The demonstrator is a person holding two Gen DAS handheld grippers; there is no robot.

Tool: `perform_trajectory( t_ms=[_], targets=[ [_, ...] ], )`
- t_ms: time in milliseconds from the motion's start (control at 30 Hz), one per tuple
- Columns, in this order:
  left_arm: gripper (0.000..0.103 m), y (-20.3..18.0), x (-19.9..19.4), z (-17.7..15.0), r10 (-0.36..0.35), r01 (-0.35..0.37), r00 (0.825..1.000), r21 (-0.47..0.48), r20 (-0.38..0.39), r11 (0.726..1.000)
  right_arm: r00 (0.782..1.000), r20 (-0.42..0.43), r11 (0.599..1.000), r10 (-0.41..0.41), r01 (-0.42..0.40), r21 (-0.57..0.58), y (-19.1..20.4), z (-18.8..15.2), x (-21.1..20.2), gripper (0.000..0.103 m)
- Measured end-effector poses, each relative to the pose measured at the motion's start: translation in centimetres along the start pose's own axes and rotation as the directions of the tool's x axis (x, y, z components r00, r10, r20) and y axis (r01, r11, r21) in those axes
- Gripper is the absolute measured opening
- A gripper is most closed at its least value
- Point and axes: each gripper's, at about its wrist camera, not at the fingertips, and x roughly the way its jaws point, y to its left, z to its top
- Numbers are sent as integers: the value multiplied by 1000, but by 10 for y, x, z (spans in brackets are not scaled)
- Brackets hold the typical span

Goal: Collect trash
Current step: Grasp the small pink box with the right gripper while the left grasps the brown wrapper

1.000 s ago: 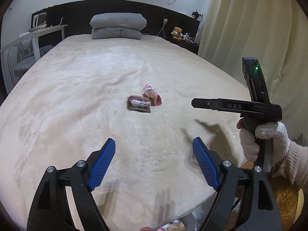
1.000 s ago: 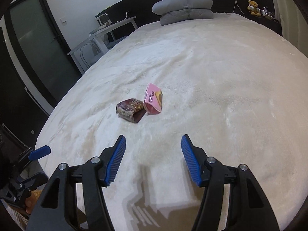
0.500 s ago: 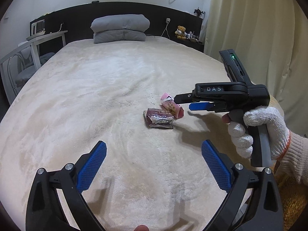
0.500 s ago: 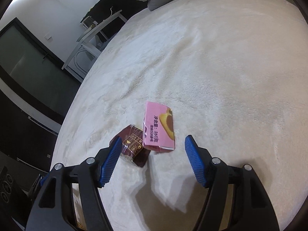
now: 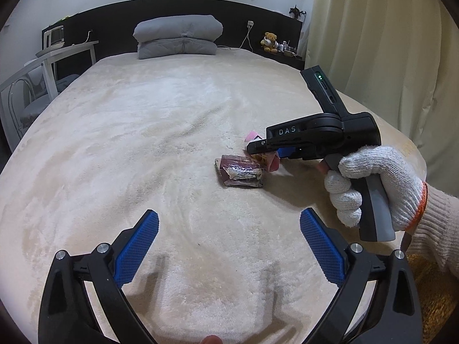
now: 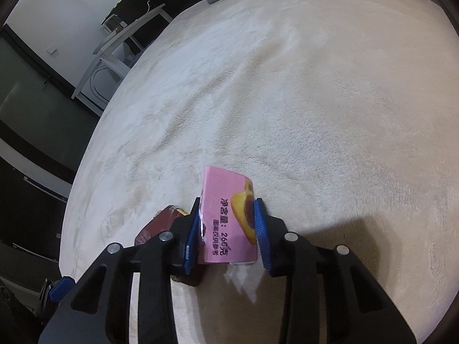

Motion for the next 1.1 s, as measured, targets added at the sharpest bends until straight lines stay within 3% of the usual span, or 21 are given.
perform_trajectory(
  t_ms=[467, 1100],
  targets=[
    [97, -14, 18, 8, -2, 2, 1000, 24, -5, 1000, 999, 38, 999, 27, -27, -19, -6, -5, -41, 33],
    [96, -22, 90, 35, 36, -36, 997, 1, -64, 999, 997, 68, 998, 31, -27, -56, -26, -24, -89, 33]
  ],
)
